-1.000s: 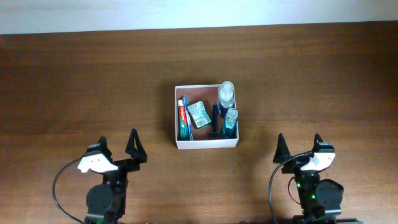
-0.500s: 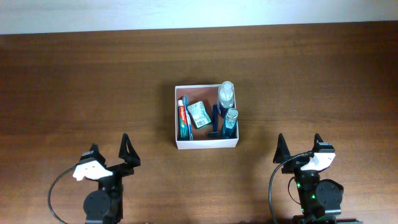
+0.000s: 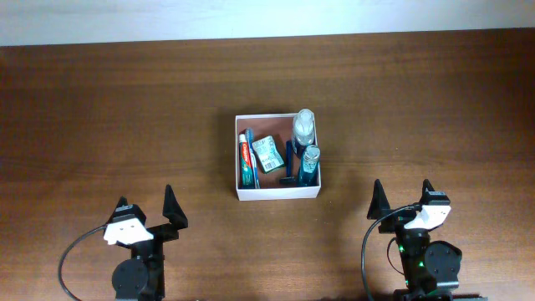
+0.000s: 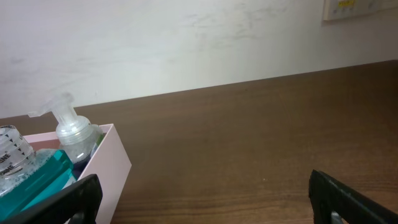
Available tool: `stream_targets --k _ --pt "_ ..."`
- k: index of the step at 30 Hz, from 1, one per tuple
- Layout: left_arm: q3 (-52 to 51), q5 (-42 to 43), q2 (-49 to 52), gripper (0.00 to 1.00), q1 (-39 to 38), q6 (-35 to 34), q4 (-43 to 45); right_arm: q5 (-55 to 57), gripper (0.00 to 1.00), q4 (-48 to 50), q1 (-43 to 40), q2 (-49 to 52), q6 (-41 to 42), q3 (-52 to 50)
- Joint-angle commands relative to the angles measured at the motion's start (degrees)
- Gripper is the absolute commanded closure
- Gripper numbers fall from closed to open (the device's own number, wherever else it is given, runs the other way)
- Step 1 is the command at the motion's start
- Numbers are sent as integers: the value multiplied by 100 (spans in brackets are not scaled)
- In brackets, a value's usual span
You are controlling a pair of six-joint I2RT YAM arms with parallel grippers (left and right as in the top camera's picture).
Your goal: Pack container
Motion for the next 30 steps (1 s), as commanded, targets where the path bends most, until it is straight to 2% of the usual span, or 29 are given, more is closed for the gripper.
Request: stream_targets --k 1,30 --pt "-44 4 -66 1 35 802 -2 31 2 -31 -26 -59 -2 -26" --pt "-42 146 -63 0 35 940 -9 31 2 -31 -26 -59 -2 -26"
